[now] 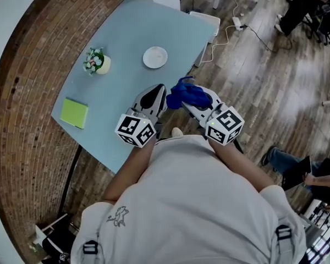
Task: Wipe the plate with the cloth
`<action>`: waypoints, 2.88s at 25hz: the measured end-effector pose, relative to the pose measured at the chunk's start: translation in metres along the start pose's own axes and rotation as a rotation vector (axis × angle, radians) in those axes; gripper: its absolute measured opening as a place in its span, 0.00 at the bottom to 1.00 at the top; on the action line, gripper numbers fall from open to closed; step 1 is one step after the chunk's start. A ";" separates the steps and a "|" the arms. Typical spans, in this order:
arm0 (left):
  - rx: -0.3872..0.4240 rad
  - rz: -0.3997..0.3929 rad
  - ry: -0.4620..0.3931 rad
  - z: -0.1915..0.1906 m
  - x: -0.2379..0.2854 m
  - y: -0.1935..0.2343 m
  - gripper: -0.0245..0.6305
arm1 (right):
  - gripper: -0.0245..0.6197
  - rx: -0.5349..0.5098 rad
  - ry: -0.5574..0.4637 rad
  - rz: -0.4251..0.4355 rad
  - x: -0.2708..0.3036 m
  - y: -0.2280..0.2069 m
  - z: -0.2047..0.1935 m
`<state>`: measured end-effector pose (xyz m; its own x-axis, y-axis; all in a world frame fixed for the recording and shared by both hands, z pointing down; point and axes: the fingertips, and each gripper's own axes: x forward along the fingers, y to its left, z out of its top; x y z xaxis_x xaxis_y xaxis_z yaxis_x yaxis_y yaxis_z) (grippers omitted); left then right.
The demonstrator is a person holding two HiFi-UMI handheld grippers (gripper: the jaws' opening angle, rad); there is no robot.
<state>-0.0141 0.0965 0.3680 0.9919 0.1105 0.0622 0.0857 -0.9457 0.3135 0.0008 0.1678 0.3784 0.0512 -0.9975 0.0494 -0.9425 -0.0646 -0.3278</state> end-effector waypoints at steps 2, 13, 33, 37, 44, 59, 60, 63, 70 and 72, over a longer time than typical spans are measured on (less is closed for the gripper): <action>-0.017 -0.020 0.006 0.006 0.004 0.015 0.05 | 0.29 0.012 0.007 -0.006 0.017 -0.006 0.004; -0.106 0.094 0.019 0.002 0.010 0.096 0.05 | 0.29 0.046 0.081 0.053 0.092 -0.045 0.000; -0.345 0.374 0.200 -0.092 0.106 0.267 0.16 | 0.29 -0.064 0.390 0.172 0.251 -0.220 -0.058; -0.428 0.422 0.292 -0.141 0.122 0.296 0.25 | 0.29 -0.074 0.473 0.180 0.275 -0.261 -0.098; -0.608 0.523 0.368 -0.213 0.129 0.333 0.33 | 0.29 -0.137 0.618 0.246 0.303 -0.296 -0.175; -0.737 0.603 0.399 -0.266 0.144 0.366 0.36 | 0.29 -0.145 0.756 0.335 0.316 -0.316 -0.254; -0.736 0.602 0.401 -0.266 0.144 0.366 0.36 | 0.29 -0.150 0.760 0.343 0.317 -0.314 -0.255; -0.748 0.601 0.398 -0.265 0.146 0.366 0.36 | 0.29 -0.178 0.756 0.364 0.317 -0.313 -0.255; -0.759 0.573 0.403 -0.264 0.156 0.363 0.35 | 0.29 -0.206 0.750 0.372 0.314 -0.315 -0.253; -0.751 0.590 0.397 -0.263 0.154 0.367 0.23 | 0.29 -0.206 0.752 0.365 0.313 -0.317 -0.253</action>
<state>0.1458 -0.1531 0.7416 0.7430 -0.0873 0.6635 -0.6202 -0.4626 0.6336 0.2317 -0.1161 0.7364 -0.4303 -0.6651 0.6104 -0.9024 0.3354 -0.2706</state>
